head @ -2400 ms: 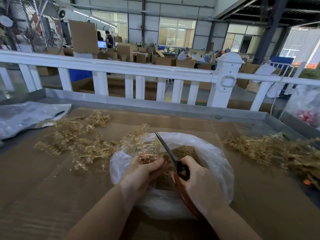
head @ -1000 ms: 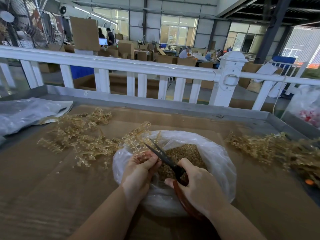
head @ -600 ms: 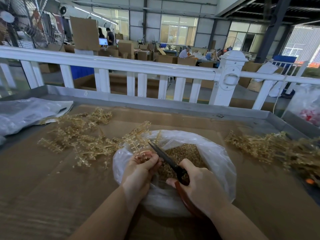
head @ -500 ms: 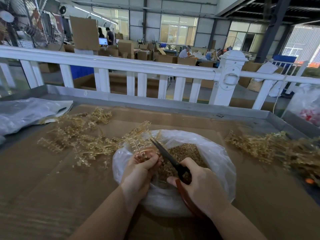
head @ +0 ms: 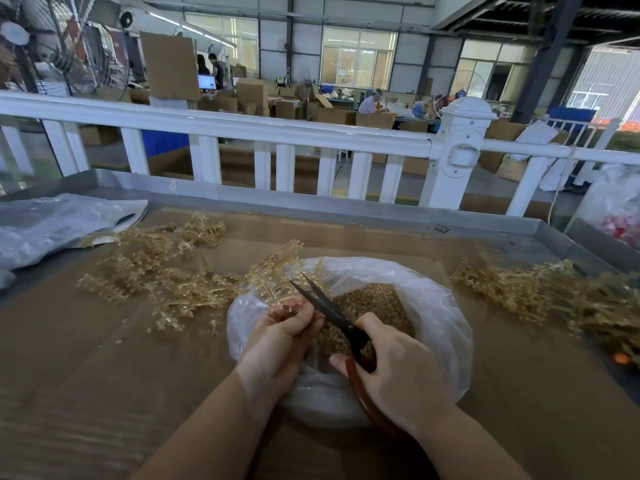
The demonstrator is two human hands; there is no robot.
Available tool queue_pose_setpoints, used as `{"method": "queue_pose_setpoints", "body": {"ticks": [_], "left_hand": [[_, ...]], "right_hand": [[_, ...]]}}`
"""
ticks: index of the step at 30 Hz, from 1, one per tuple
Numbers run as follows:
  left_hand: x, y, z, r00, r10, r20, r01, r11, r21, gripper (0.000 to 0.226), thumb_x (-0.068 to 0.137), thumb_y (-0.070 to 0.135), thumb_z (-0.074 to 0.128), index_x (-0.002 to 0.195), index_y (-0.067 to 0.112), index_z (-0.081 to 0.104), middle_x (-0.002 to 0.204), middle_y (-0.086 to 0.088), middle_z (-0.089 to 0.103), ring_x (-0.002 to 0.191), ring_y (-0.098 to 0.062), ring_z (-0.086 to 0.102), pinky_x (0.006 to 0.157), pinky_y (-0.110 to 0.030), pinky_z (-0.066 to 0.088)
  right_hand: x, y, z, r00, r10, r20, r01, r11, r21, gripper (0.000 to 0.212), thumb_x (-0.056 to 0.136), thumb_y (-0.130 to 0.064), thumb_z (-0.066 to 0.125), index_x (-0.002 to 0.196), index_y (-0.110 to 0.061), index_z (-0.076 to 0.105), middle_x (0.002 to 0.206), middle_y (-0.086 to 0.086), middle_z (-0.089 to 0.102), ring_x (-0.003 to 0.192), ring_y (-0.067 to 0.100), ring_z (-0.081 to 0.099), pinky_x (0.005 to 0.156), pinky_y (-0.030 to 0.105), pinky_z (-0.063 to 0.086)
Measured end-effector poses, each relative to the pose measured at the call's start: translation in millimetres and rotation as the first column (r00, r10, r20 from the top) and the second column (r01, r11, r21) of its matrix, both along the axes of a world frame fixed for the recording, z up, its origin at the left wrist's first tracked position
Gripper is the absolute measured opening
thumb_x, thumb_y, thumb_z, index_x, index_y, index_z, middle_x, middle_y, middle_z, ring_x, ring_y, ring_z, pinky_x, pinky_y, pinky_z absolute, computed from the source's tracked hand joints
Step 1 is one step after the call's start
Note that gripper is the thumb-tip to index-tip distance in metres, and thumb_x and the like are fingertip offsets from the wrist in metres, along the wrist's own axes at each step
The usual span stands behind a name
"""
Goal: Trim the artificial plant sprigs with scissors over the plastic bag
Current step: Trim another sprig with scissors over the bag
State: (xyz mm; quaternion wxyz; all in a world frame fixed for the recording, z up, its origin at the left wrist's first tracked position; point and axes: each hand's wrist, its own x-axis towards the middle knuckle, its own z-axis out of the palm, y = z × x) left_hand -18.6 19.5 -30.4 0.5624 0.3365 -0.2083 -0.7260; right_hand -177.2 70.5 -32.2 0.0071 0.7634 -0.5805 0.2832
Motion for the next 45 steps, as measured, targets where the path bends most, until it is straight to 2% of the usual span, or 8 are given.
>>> {"method": "queue_pose_setpoints", "body": {"ticks": [2,6,14,23,30,35,41,45], "left_hand": [[-0.9,-0.9,-1.5,1.0,-0.006,0.027,0.006,1.0,-0.001,0.013,0.088,-0.004,0.054,0.095,0.003,0.062,0.089,-0.011,0.067,0.071,-0.014,0.065,0.058,-0.021,0.054],[-2.2,-2.7,-3.0,1.0,0.005,0.021,-0.004,1.0,-0.03,0.017,0.084,-0.007,0.054,0.099,-0.003,0.062,0.092,-0.015,0.069,0.081,-0.02,0.068,0.081,-0.029,0.054],[-3.1,-0.8,-1.2,0.999,0.018,0.028,-0.017,0.999,-0.046,0.013,0.084,-0.009,0.053,0.092,-0.003,0.061,0.088,-0.014,0.067,0.086,-0.022,0.065,0.091,-0.034,0.048],[-2.7,-0.8,-3.3,0.999,0.017,0.047,-0.015,0.999,-0.046,0.012,0.086,-0.006,0.054,0.091,0.0,0.062,0.084,-0.011,0.067,0.083,-0.019,0.063,0.075,-0.025,0.053],[-2.7,-1.5,-4.4,0.999,0.011,0.044,-0.009,0.999,-0.044,0.013,0.085,-0.008,0.054,0.094,-0.003,0.061,0.088,-0.014,0.065,0.086,-0.022,0.062,0.087,-0.031,0.049],[-3.3,-3.3,-8.4,1.0,0.023,0.018,-0.022,0.999,-0.049,0.027,0.084,-0.008,0.055,0.111,-0.005,0.058,0.096,-0.018,0.062,0.092,-0.024,0.061,0.096,-0.035,0.046],[-1.1,-4.9,-9.7,1.0,0.011,-0.005,-0.011,0.998,-0.066,0.02,0.067,-0.001,0.064,0.087,0.0,0.063,0.08,-0.012,0.069,0.072,-0.016,0.069,0.067,-0.022,0.056],[-0.1,-4.1,-9.7,1.0,0.021,-0.008,-0.021,0.999,-0.037,0.022,0.07,-0.005,0.063,0.089,0.004,0.064,0.077,-0.01,0.067,0.069,-0.015,0.068,0.065,-0.022,0.058]], "right_hand": [[0.1,-0.2,-0.4,1.0,0.003,-0.015,-0.003,1.0,-0.006,0.034,0.077,-0.068,0.044,0.09,-0.036,0.044,0.07,-0.017,0.05,0.064,0.001,0.049,0.053,0.008,0.032],[0.8,-1.2,-1.1,0.999,0.0,-0.042,-0.001,1.0,-0.016,0.033,0.08,-0.066,0.046,0.091,-0.035,0.044,0.071,-0.016,0.052,0.064,0.002,0.051,0.055,0.009,0.033],[3.7,-0.6,1.5,0.997,-0.012,-0.075,0.008,0.998,-0.055,0.034,0.08,-0.058,0.061,0.09,-0.027,0.05,0.067,-0.013,0.056,0.056,0.004,0.052,0.051,0.011,0.035],[4.2,-0.5,-0.5,0.996,-0.025,-0.091,0.019,0.998,-0.063,0.037,0.08,-0.057,0.064,0.095,-0.024,0.054,0.069,-0.008,0.062,0.059,0.01,0.06,0.052,0.022,0.049],[3.6,-0.8,-1.1,0.996,-0.02,-0.086,0.017,0.999,-0.031,0.038,0.085,-0.062,0.053,0.1,-0.027,0.05,0.075,-0.01,0.063,0.065,0.007,0.061,0.058,0.021,0.051],[1.2,-1.1,-1.7,0.995,-0.014,-0.095,0.011,0.999,-0.035,0.041,0.086,-0.065,0.046,0.103,-0.028,0.049,0.075,-0.01,0.062,0.066,0.007,0.06,0.059,0.021,0.05],[2.5,1.7,4.0,0.998,-0.033,-0.055,0.031,0.998,-0.05,0.034,0.081,-0.058,0.062,0.092,-0.027,0.054,0.06,-0.016,0.051,0.05,0.0,0.045,0.044,0.007,0.026],[1.4,0.9,6.5,0.995,-0.058,0.084,0.06,0.998,-0.016,0.032,0.078,-0.062,0.06,0.082,-0.036,0.041,0.054,-0.021,0.041,0.049,-0.006,0.043,0.045,0.009,0.033]]}}
